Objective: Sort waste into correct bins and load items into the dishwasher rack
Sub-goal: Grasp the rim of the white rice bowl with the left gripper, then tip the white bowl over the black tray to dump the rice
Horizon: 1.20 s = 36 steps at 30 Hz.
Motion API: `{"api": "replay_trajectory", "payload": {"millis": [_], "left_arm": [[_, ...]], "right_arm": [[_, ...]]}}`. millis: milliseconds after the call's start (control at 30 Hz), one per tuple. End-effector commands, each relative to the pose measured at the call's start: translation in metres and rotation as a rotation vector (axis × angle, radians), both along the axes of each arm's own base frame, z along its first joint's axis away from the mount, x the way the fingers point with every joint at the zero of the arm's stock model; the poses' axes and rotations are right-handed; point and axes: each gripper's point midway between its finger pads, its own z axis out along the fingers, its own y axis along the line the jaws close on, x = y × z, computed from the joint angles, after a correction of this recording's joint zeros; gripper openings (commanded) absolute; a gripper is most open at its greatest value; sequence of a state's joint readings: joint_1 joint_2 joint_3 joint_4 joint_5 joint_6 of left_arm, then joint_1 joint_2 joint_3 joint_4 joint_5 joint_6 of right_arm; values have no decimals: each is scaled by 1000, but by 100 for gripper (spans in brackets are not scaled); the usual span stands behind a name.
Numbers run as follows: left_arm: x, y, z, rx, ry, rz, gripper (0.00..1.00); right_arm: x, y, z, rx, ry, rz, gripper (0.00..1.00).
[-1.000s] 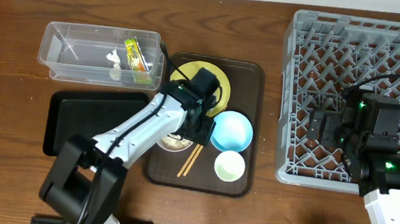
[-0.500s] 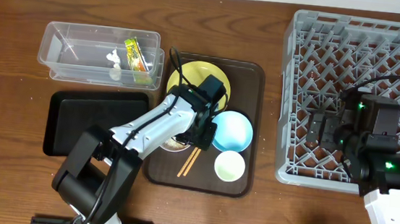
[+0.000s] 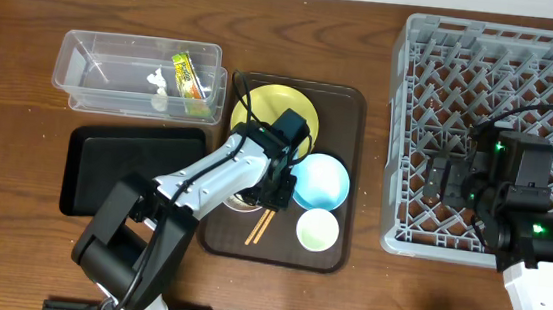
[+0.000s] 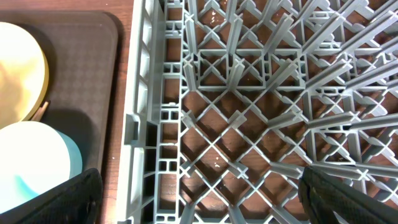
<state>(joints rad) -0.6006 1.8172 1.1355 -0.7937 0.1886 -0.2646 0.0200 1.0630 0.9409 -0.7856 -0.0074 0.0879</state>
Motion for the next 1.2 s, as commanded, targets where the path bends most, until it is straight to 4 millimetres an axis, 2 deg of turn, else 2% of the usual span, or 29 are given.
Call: {"api": "replay_trajectory", "payload": {"millis": [0, 67, 267, 367, 600, 700, 900, 1167], "left_arm": [[0, 9, -4, 49, -8, 5, 18], [0, 10, -4, 53, -6, 10, 8], [5, 6, 6, 35, -32, 10, 7], [10, 3, 19, 15, -59, 11, 6], [21, 5, 67, -57, -168, 38, 6], [30, 15, 88, -91, -226, 79, 6], [47, 50, 118, -184, -273, 222, 6], [59, 78, 134, -525, -173, 302, 6]], "right_arm": [[3, 2, 8, 7, -19, 5, 99], [4, 2, 8, 7, -23, 5, 99], [3, 3, 8, 7, -22, 5, 99], [3, 3, 8, 7, -22, 5, 99], [3, 3, 8, 7, -22, 5, 99], [3, 3, 8, 7, -22, 5, 99], [3, 3, 8, 7, -22, 5, 99], [3, 3, 8, 7, -22, 5, 99]]}}
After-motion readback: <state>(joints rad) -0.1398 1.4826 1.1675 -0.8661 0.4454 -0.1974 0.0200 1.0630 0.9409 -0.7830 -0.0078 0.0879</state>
